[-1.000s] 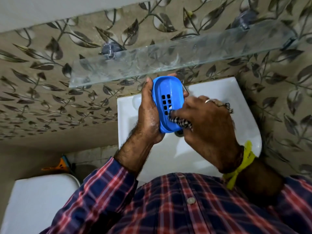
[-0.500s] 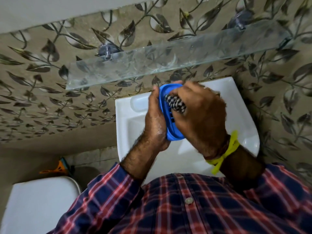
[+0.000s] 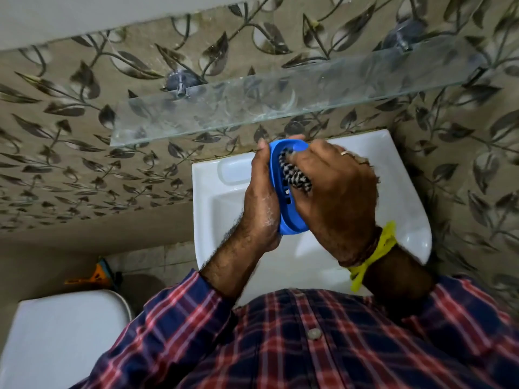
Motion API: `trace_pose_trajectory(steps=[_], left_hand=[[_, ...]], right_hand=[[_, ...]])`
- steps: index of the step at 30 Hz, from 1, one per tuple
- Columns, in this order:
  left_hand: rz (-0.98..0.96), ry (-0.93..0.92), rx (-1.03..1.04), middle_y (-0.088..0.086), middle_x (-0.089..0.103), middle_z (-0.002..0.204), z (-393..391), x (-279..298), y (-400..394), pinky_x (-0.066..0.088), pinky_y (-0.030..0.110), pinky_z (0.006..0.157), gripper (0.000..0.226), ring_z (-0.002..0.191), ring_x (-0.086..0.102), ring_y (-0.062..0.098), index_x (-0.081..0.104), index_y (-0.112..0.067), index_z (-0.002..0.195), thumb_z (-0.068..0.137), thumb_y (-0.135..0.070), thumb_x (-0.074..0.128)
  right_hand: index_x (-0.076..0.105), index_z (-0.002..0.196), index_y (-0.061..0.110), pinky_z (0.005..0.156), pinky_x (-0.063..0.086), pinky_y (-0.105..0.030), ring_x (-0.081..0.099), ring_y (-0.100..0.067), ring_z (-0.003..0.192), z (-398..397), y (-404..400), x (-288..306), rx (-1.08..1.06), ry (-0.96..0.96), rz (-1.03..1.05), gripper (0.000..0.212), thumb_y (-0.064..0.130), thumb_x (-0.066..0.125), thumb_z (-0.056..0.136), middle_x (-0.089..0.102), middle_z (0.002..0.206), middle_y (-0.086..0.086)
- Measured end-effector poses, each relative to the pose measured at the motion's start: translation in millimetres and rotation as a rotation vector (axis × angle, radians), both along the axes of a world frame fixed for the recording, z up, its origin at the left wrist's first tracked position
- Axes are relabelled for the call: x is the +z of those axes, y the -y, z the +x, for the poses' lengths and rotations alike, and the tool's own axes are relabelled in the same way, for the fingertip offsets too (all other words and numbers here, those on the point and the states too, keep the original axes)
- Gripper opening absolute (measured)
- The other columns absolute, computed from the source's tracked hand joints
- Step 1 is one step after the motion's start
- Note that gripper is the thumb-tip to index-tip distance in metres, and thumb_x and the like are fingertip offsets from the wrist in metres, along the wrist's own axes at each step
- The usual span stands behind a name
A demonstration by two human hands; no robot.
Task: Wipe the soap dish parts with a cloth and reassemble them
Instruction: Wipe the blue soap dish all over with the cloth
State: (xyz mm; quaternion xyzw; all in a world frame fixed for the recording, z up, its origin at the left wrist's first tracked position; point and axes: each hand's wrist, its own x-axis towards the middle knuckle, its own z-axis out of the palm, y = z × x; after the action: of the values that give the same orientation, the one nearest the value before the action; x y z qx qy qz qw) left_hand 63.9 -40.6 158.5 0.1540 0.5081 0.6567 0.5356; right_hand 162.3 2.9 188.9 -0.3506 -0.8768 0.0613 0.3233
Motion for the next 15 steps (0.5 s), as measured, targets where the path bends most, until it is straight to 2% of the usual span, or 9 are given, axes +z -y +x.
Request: trace_pose_trajectory(steps=[3,6,8,11,13,15], left_hand=[[0.023,-0.014,-0.027,0.007,0.076,0.106,-0.9,1.2,-1.3,0.06,0.038,0.079,0.067,0.098,0.072,0.025,0.072,-0.024,0.12,0.095,-0.071,0.031],[0.02,-0.008,-0.015,0.009,0.074,0.109,-2.3,0.3,-0.7,0.059,0.043,0.086,0.071,0.1,0.071,0.026,0.068,-0.021,0.127,0.095,-0.071,0.029],[0.0,0.002,-0.012,0.008,0.075,0.107,-1.8,-2.0,0.0,0.059,0.043,0.085,0.071,0.097,0.071,0.026,0.069,-0.022,0.126,0.094,-0.072,0.03],[-0.004,0.013,-0.016,0.008,0.075,0.105,-0.1,-2.0,-0.6,0.055,0.048,0.09,0.063,0.095,0.071,0.027,0.077,-0.028,0.107,0.09,-0.073,0.036],[0.006,0.013,-0.005,0.01,0.072,0.107,0.3,-0.5,-1.9,0.05,0.05,0.094,0.06,0.097,0.067,0.029,0.075,-0.026,0.109,0.092,-0.069,0.037],[0.009,-0.006,0.009,0.011,0.072,0.107,-2.1,-0.6,-2.5,0.052,0.048,0.092,0.059,0.097,0.066,0.028,0.072,-0.024,0.116,0.095,-0.066,0.036]], right_hand=[[0.072,0.101,0.005,0.069,0.055,-0.046,0.066,-0.036,0.081,0.2,-2.3,0.3,-0.052,-0.007,0.012,0.028,0.004,0.068,0.073,0.07,0.096,-0.014],[0.07,0.11,0.006,0.069,0.053,-0.046,0.066,-0.038,0.083,6.4,4.9,-8.0,-0.024,0.146,0.029,0.035,0.005,0.07,0.075,0.069,0.098,-0.015],[0.069,0.116,0.008,0.07,0.054,-0.048,0.065,-0.039,0.085,9.4,4.3,-10.5,-0.017,0.196,-0.011,0.04,0.007,0.07,0.076,0.069,0.102,-0.015],[0.07,0.114,0.011,0.069,0.052,-0.046,0.064,-0.037,0.084,4.1,-0.5,-8.3,-0.125,0.2,-0.003,0.032,0.01,0.065,0.083,0.069,0.099,-0.013],[0.07,0.112,0.011,0.069,0.05,-0.044,0.064,-0.036,0.082,-0.3,0.8,-5.1,-0.198,0.227,-0.006,0.027,0.012,0.062,0.087,0.068,0.098,-0.011],[0.068,0.115,0.01,0.069,0.052,-0.044,0.065,-0.035,0.083,-1.1,4.4,-3.7,-0.172,0.259,-0.063,0.027,0.013,0.061,0.089,0.067,0.102,-0.012]])
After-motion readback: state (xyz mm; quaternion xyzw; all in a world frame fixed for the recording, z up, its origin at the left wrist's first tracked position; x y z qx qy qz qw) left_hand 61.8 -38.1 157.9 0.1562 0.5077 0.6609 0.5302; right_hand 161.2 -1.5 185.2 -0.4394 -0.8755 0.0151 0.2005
